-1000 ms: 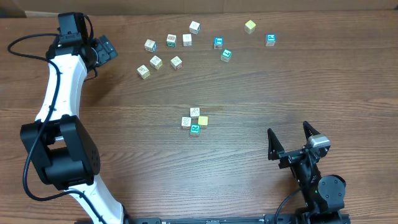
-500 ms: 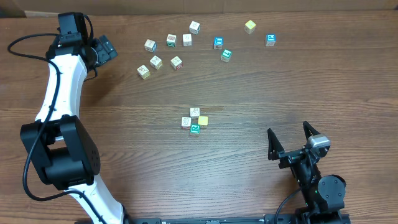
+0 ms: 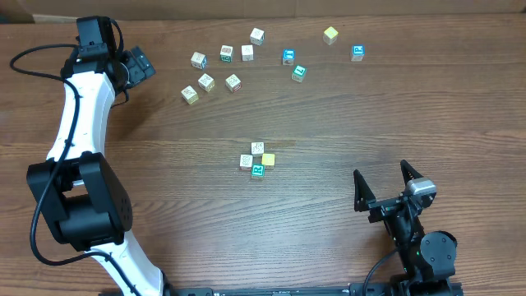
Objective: Form a circle
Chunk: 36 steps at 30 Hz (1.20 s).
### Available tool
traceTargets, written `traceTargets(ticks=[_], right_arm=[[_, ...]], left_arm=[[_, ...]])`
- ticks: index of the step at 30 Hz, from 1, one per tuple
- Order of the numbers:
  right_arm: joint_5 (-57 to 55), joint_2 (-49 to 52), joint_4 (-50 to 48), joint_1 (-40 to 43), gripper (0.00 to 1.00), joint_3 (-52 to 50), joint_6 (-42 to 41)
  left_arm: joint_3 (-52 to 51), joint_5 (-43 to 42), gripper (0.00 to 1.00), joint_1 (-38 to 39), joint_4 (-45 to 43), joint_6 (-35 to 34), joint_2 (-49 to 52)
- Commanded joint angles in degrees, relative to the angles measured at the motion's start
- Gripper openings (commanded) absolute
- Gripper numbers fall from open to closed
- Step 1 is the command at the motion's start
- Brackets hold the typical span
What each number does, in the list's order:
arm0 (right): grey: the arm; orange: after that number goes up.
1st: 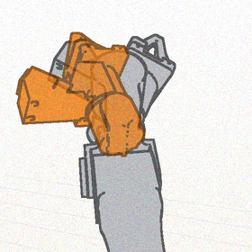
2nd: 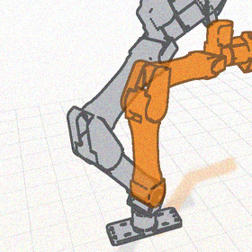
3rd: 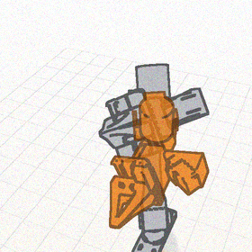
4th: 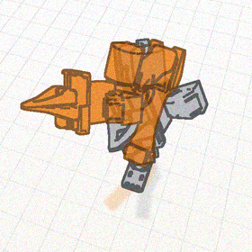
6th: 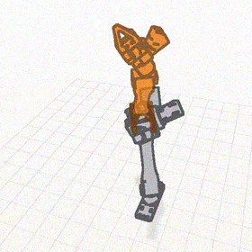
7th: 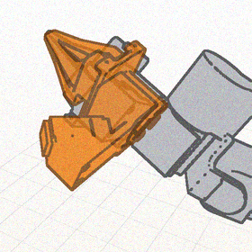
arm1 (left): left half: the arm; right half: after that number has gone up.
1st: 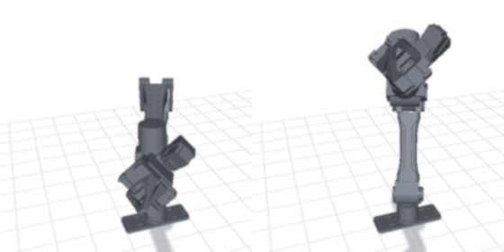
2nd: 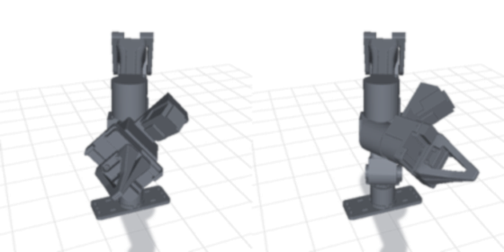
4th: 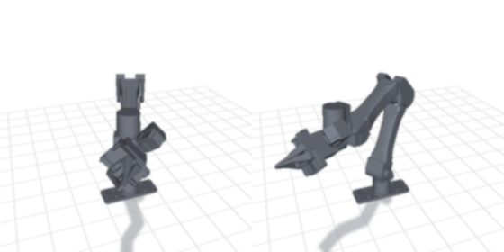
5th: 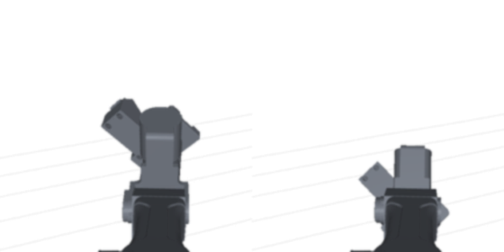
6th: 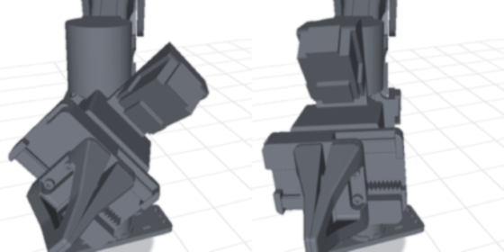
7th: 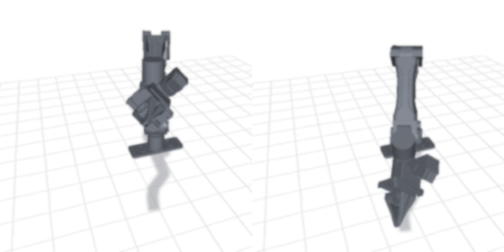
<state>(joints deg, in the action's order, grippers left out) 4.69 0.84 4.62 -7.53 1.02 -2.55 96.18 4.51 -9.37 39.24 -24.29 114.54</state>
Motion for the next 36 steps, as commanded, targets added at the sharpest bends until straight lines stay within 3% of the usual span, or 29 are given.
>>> traceTargets(ticks=[1, 7, 12, 21, 36], right_arm=[[0.4, -0.7, -0.2, 0.2, 1.0, -0.6, 0.5], [0.3, -0.7, -0.2, 0.2, 1.0, -0.6, 0.5], [0.4, -0.7, -0.2, 0.2, 1.0, -0.6, 0.5], [0.4, -0.7, -0.2, 0.2, 1.0, -0.6, 0.5], [0.4, -0.7, -0.2, 0.2, 1.0, -0.6, 0.5]], left_arm=[[0.6, -0.1, 1.0, 0.4, -0.1, -0.2, -2.3], [0.6, 5.5, 1.0, 0.3, 0.6, 4.4, -6.2], [0.6, 5.6, 0.99, 0.3, 1.4, 4.7, -10.2], [-2.2, 6.3, 0.99, 0.3, 5.0, 12.8, -16.4], [-29.8, -11.7, 0.99, 0.3, -19.8, 22.1, -18.7]])
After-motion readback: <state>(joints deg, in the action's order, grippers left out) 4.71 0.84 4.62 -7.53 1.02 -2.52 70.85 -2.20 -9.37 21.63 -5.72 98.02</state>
